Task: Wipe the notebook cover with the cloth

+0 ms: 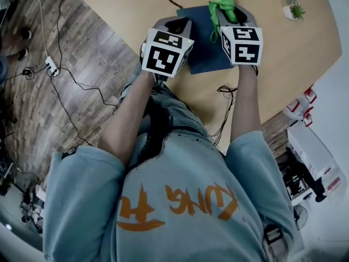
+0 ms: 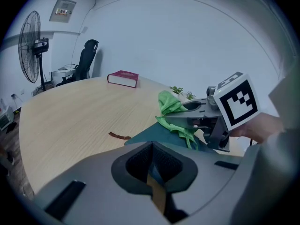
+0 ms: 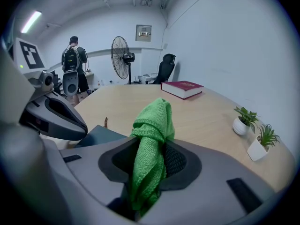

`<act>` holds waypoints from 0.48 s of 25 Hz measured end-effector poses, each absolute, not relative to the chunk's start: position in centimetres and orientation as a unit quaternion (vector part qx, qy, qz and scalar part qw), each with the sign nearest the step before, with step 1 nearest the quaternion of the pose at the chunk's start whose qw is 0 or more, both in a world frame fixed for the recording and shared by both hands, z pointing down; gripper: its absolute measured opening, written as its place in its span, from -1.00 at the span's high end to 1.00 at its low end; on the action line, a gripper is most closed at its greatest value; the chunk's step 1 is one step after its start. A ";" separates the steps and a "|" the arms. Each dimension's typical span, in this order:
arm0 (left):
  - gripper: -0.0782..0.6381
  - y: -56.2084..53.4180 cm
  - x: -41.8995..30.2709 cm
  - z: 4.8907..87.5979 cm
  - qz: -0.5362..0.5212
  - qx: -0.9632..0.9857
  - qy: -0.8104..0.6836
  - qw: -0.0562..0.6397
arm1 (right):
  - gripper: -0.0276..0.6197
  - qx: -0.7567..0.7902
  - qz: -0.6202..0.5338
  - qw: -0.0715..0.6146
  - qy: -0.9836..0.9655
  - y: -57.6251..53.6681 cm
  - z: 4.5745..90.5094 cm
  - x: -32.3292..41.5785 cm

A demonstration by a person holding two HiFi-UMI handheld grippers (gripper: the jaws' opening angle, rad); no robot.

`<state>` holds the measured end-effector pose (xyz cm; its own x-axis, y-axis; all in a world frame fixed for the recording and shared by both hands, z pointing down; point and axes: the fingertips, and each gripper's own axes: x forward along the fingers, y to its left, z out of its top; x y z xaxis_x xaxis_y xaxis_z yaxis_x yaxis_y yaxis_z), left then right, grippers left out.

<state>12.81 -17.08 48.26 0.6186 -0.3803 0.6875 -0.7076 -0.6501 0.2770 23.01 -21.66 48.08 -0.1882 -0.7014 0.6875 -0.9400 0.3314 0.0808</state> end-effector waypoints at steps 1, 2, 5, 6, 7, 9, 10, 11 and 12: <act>0.74 -16.9 12.9 48.3 0.301 0.857 -0.316 0.273 | 0.55 0.549 0.184 0.325 -0.748 -21.5 48.1 23.1; 0.74 -16.8 13.0 48.3 0.302 0.858 -0.315 0.273 | 0.55 0.549 0.184 0.325 -0.748 -21.3 48.1 23.2; 0.74 -16.5 13.1 48.3 0.304 0.859 -0.313 0.270 | 0.55 0.548 0.184 0.325 -0.748 -20.7 48.1 23.3; 0.74 -16.4 13.1 48.2 0.304 0.859 -0.313 0.268 | 0.55 0.548 0.184 0.326 -0.748 -20.4 48.0 23.4; 0.74 -16.3 13.0 48.1 0.303 0.860 -0.313 0.267 | 0.55 0.549 0.184 0.326 -0.747 -20.2 48.0 23.3; 0.74 -16.0 12.8 48.0 0.302 0.860 -0.314 0.265 | 0.55 0.550 0.185 0.327 -0.746 -19.6 47.9 23.3; 0.74 -15.9 12.7 48.0 0.304 0.860 -0.314 0.265 | 0.55 0.550 0.186 0.327 -0.745 -19.4 47.9 23.4; 0.74 -15.8 12.6 48.0 0.305 0.860 -0.314 0.264 | 0.55 0.551 0.187 0.327 -0.745 -19.1 47.9 23.5; 0.74 -15.8 12.6 48.0 0.305 0.859 -0.314 0.264 | 0.55 0.551 0.187 0.327 -0.745 -18.9 48.0 23.6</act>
<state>12.62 -15.80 48.04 0.6165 -0.3785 0.6904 -0.7006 -0.6638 0.2617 23.56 -18.91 47.96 -0.1793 -0.6985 0.6928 -0.9431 0.3224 0.0810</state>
